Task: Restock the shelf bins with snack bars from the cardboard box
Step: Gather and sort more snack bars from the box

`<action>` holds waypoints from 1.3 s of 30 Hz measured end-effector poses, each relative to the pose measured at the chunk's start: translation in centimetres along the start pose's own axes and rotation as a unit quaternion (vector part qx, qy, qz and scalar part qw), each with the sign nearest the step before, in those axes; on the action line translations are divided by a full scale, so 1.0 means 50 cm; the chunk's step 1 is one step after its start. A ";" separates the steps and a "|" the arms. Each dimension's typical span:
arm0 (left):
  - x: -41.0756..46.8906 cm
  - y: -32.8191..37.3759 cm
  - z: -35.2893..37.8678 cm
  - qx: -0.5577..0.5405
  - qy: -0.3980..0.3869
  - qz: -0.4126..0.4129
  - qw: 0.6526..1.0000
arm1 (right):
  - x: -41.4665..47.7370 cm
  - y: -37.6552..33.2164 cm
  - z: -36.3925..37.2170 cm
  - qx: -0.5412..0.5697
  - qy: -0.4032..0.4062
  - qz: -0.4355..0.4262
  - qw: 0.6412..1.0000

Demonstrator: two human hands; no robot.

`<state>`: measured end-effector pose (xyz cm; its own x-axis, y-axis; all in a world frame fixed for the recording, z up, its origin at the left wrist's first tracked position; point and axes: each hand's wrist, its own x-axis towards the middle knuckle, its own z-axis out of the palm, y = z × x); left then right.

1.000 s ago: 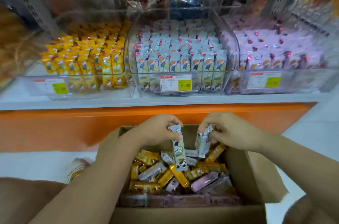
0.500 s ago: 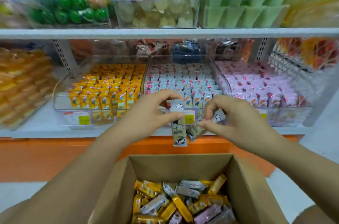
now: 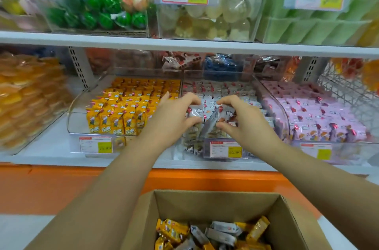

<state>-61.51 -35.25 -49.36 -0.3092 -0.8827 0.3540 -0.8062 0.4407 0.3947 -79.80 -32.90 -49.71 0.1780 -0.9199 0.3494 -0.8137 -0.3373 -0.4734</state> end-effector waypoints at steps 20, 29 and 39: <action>-0.031 -0.040 0.052 0.261 -0.087 0.047 0.960 | 0.072 0.016 0.085 -0.024 -0.125 0.013 0.992; -0.069 -0.060 0.079 0.096 0.061 0.099 0.989 | 0.027 0.029 0.054 -0.029 -0.171 -0.004 0.985; -0.229 -0.018 0.169 -0.147 0.104 -0.080 0.980 | -0.199 0.068 0.114 0.098 0.049 -0.071 0.991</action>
<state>-61.51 -26.95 -60.95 -0.0561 -0.9053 0.4210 -0.6460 0.3544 0.6761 -81.16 -26.05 -59.41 0.2200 -0.8401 0.4958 -0.6595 -0.5026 -0.5590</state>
